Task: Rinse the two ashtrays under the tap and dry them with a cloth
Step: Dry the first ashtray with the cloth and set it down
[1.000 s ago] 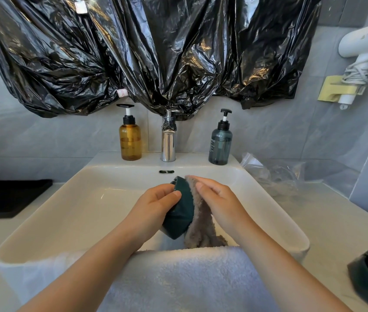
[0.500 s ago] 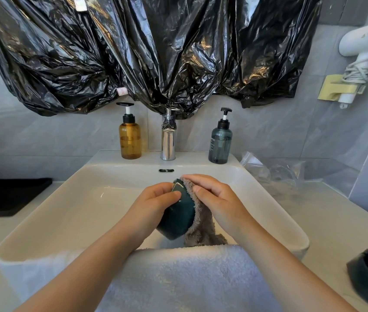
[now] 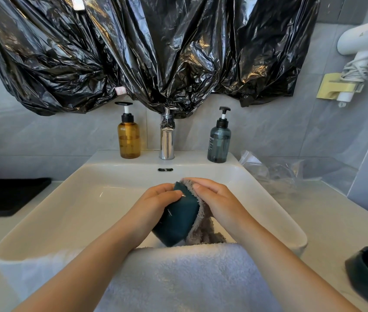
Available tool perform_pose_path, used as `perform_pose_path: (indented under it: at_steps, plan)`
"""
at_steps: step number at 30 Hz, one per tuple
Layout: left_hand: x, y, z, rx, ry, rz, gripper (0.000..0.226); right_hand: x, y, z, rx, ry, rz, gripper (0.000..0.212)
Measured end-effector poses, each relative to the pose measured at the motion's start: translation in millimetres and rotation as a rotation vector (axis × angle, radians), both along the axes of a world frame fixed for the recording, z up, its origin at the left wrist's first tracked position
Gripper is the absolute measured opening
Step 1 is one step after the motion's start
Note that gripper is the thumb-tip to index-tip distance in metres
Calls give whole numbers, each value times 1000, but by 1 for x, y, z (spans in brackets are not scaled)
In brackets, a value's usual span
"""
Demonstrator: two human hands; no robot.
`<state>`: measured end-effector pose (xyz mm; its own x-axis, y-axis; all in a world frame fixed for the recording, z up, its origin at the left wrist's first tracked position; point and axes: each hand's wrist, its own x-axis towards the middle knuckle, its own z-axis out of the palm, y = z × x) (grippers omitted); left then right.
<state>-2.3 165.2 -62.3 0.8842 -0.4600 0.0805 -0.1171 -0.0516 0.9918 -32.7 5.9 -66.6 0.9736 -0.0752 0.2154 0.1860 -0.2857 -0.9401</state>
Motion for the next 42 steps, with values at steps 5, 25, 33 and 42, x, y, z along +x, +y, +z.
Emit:
perform_pose_path:
  at_steps: [5, 25, 33, 42]
  plan:
    - [0, 2, -1, 49, -53, -23, 18, -2, -1, 3, -62, -74, 5, 30]
    - [0, -1, -2, 62, -45, 9, 21, 8, -1, -2, -97, -50, -98, 32]
    - [4, 0, -4, 78, -105, 80, 21, 3, -8, -5, 16, -311, -458, 20]
    - [-1, 1, -4, 130, -167, 29, 20, 3, 3, -5, -262, -357, -133, 14]
